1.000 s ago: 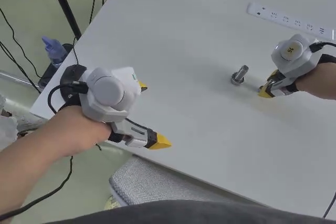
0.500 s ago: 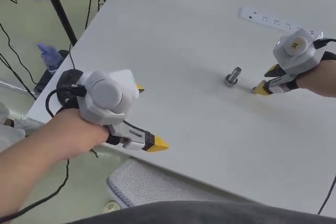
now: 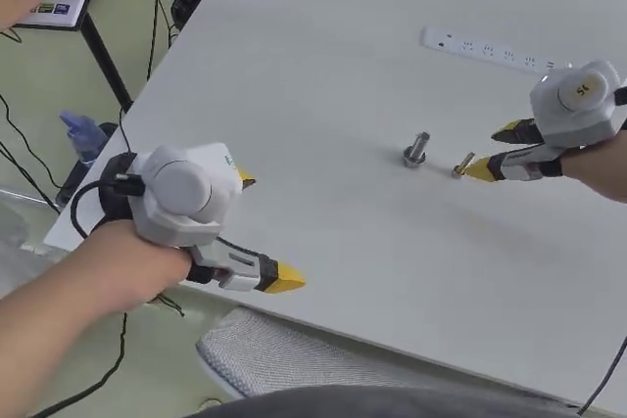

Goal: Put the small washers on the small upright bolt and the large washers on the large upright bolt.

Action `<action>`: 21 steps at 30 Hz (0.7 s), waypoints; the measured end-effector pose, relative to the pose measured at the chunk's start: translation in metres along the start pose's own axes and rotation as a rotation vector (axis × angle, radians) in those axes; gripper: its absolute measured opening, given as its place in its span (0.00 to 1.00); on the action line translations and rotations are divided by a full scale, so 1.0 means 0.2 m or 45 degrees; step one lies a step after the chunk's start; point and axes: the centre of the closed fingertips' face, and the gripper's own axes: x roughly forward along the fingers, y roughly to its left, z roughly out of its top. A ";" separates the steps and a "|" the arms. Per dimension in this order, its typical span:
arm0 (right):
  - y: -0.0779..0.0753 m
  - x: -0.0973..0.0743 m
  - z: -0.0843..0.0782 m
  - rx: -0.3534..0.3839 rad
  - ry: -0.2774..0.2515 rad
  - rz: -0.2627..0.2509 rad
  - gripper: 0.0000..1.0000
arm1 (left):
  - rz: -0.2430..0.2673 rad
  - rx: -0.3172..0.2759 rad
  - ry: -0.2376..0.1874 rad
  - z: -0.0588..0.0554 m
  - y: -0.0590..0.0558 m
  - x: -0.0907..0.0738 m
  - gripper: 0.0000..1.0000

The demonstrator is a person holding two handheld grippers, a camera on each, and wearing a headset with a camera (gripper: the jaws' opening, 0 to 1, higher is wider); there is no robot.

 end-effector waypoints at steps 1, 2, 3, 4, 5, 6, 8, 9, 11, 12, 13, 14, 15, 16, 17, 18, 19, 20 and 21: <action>0.01 -0.03 0.01 0.021 -0.049 -0.002 0.50 | -0.001 -0.009 -0.003 0.00 0.00 -0.01 0.88; 0.01 -0.05 0.02 0.028 -0.069 -0.005 0.51 | 0.001 -0.014 -0.006 0.00 -0.01 -0.01 0.88; 0.02 -0.08 0.01 0.016 -0.076 -0.010 0.51 | 0.006 -0.015 -0.009 -0.01 -0.01 -0.02 0.88; 0.03 -0.11 0.01 0.018 -0.086 -0.018 0.51 | 0.008 -0.016 -0.006 -0.01 -0.01 -0.03 0.88; 0.04 -0.13 0.00 0.022 -0.106 -0.028 0.51 | 0.012 -0.018 -0.004 -0.01 -0.01 -0.03 0.88; 0.05 -0.15 0.02 0.025 -0.135 -0.030 0.53 | 0.015 -0.021 -0.003 -0.02 -0.01 -0.04 0.88; 0.06 -0.19 0.01 0.049 -0.154 -0.042 0.55 | 0.016 -0.031 -0.009 -0.02 -0.01 -0.05 0.88; 0.07 -0.22 0.01 0.078 -0.183 -0.047 0.55 | 0.017 -0.040 -0.013 -0.01 -0.02 -0.05 0.88; 0.08 -0.26 0.02 0.153 -0.245 -0.053 0.55 | 0.021 -0.047 -0.024 -0.01 -0.02 -0.06 0.88; 0.08 -0.28 0.03 0.187 -0.275 -0.060 0.57 | 0.022 -0.045 -0.029 0.00 -0.03 -0.06 0.89; 0.08 -0.31 0.03 0.219 -0.311 -0.069 0.59 | 0.028 -0.037 -0.036 0.01 -0.03 -0.06 0.89; 0.09 -0.34 0.03 0.250 -0.338 -0.083 0.62 | 0.032 -0.035 -0.037 0.01 -0.03 -0.06 0.89; 0.09 -0.35 0.03 0.263 -0.359 -0.090 0.64 | 0.035 -0.034 -0.036 0.01 -0.04 -0.06 0.89; 0.11 -0.38 0.03 0.275 -0.384 -0.085 0.64 | 0.035 -0.029 -0.038 0.02 -0.04 -0.06 0.89; 0.12 -0.40 0.03 0.290 -0.401 -0.083 0.65 | 0.035 -0.025 -0.043 0.03 -0.04 -0.05 0.89; 0.13 -0.42 0.02 0.295 -0.416 -0.093 0.67 | 0.036 -0.022 -0.043 0.03 -0.05 -0.05 0.89; 0.14 -0.43 0.01 0.294 -0.417 -0.095 0.69 | 0.035 -0.018 -0.041 0.04 -0.05 -0.06 0.89; 0.16 -0.45 0.00 0.291 -0.427 -0.102 0.71 | 0.035 -0.018 -0.051 0.06 -0.05 -0.06 0.90; 0.17 -0.46 -0.01 0.291 -0.431 -0.101 0.72 | 0.036 -0.019 -0.067 0.07 -0.05 -0.06 0.90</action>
